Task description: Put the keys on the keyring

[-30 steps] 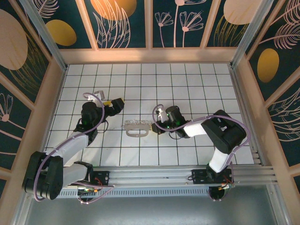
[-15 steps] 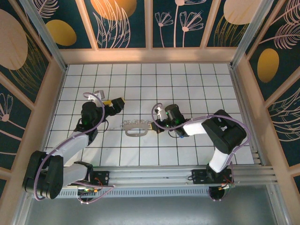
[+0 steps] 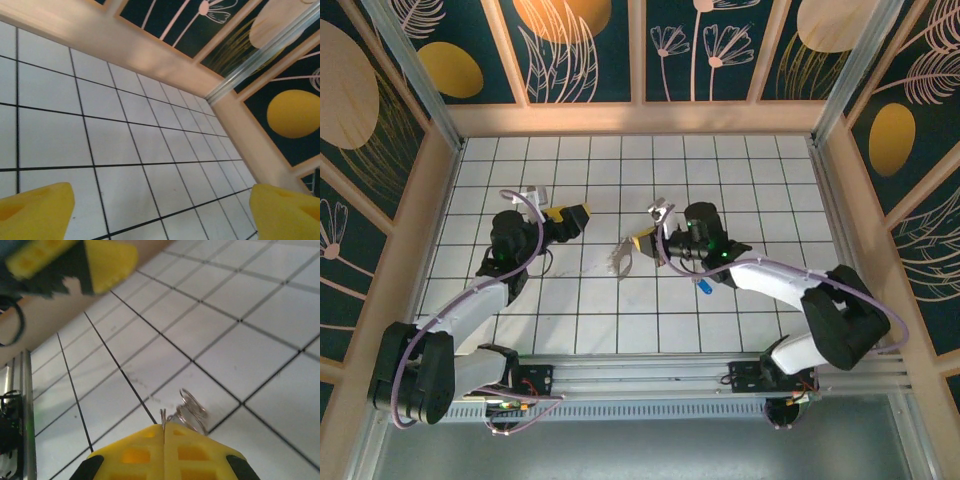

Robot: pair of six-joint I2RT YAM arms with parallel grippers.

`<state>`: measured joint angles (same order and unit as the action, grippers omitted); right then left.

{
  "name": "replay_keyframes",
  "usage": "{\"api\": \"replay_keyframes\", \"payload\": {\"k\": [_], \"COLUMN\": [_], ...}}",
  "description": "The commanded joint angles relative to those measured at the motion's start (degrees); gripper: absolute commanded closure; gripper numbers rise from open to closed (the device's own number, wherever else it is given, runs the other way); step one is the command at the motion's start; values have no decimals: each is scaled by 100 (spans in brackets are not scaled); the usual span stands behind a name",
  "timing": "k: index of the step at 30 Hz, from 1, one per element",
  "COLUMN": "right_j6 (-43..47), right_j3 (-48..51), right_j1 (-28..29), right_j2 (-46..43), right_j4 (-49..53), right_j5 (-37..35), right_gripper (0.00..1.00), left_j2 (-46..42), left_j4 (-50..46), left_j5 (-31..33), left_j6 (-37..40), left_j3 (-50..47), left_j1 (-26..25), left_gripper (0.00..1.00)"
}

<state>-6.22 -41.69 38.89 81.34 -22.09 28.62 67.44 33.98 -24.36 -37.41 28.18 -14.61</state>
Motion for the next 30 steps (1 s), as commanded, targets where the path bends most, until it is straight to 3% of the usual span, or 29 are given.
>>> {"api": "replay_keyframes", "payload": {"k": [1,10,16,30], "right_j6": [201,1,-194,-468], "right_j3": [-257,-517,-609,-724], "right_j1": [-13,-220,-488,-725], "right_j2": [-346,-611,-554,-287], "right_j4": [-302,-834,-889,-894], "right_j5": [168,686,1306,2456], "right_gripper": [100,100,100,100], "left_j2": [-66,-63,46,526], "left_j4": [421,1102,1540,2191], "left_j5": [-570,-1383,-1741,-2130], "left_j6": [-45,-131,-131,-187], "left_j3": [169,276,360,634], "left_j1": [-34,-240,-481,-865], "left_gripper": [16,45,59,70]}}
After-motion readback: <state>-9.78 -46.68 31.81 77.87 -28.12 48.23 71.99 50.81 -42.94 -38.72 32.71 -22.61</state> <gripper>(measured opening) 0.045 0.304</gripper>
